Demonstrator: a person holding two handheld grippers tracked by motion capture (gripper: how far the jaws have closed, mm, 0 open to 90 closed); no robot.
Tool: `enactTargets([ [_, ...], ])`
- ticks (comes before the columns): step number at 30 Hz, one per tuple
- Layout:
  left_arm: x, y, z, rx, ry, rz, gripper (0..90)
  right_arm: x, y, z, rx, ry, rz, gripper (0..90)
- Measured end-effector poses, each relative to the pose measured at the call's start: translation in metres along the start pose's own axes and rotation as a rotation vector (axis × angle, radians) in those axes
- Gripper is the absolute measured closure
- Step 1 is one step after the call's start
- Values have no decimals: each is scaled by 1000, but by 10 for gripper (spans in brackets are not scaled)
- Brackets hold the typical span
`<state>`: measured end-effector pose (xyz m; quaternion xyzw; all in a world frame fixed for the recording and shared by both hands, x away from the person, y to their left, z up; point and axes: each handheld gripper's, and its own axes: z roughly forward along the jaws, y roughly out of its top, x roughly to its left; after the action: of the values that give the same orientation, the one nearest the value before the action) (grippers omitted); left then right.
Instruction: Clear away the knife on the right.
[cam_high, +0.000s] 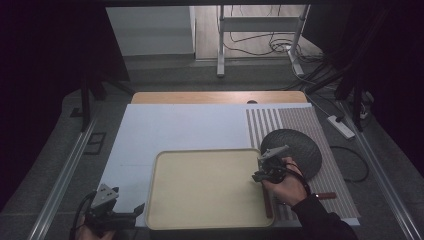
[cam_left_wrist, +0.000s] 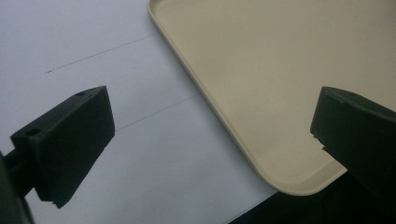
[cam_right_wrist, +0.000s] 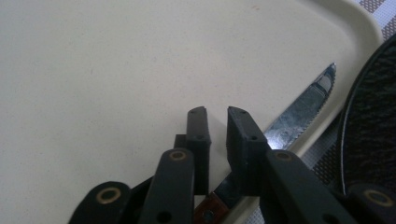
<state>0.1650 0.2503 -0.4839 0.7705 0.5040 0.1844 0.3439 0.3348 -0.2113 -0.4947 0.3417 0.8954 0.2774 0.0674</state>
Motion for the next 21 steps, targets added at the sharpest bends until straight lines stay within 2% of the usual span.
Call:
enactTargets([
  [12, 0, 0, 0, 1, 0, -1, 0, 6, 4, -4, -40, 17, -44, 635],
  [21, 0, 0, 0, 2, 0, -1, 0, 6, 5, -7, -65, 9, -57, 468],
])
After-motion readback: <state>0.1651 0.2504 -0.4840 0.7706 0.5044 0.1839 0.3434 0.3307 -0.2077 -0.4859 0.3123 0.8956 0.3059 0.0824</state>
